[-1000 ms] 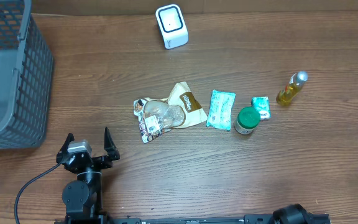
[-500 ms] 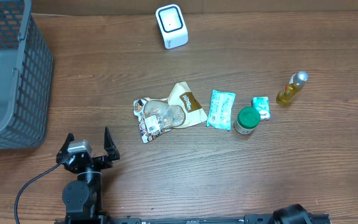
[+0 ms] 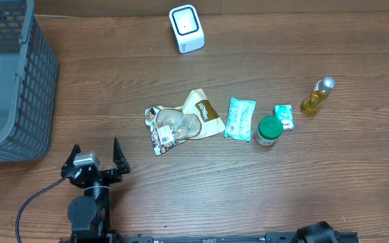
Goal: Scan the item barcode
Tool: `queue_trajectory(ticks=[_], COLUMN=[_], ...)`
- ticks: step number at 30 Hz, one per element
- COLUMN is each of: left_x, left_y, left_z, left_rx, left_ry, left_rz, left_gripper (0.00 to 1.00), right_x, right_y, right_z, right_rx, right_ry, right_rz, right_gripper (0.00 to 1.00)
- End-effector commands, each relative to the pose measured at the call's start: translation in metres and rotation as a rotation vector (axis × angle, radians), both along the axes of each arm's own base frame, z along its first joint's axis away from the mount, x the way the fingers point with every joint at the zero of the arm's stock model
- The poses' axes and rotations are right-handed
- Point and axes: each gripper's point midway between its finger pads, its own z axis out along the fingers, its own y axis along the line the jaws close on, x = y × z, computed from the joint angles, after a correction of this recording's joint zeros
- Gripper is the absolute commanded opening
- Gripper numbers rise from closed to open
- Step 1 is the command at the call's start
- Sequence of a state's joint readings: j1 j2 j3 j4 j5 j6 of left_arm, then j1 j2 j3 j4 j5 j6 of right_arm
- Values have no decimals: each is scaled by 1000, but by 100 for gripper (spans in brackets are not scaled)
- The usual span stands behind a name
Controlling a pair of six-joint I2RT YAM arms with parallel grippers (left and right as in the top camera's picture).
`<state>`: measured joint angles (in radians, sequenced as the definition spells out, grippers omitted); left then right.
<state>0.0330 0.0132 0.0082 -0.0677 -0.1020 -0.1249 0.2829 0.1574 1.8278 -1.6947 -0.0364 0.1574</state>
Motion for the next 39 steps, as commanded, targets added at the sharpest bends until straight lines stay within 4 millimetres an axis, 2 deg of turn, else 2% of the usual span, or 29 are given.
queue_trajectory(ticks=[1, 9, 13, 14, 22, 30, 35, 39], left_x=[-1, -1, -1, -1, -1, -1, -1, -1], left_y=[2, 2, 2, 2, 2, 2, 2, 2], left_z=[1, 1, 1, 1, 1, 1, 1, 1], left_rx=[-9, -9, -10, -10, -10, -9, -10, -10], left_ry=[-9, -9, -8, -9, -9, -8, -8, -9], left_rz=[11, 11, 11, 11, 11, 11, 11, 11], left_gripper=[100, 100, 100, 100, 100, 99, 100, 100], right_x=[-9, -19, -23, -21, -1, 39, 79, 122], right_y=[-5, -12, -13, -12, -7, 4, 15, 27], right_z=[-4, -10, -21, -27, -33, -25, -25, -27], right_rx=[13, 24, 27, 26, 6, 2, -3, 0], right_ry=[-35, -75, -87, -81, -29, -19, -2, -10], right_rz=[-14, -39, -38, -38, -43, -43, -50, -50], right_gripper=[100, 100, 100, 100, 100, 100, 100, 100])
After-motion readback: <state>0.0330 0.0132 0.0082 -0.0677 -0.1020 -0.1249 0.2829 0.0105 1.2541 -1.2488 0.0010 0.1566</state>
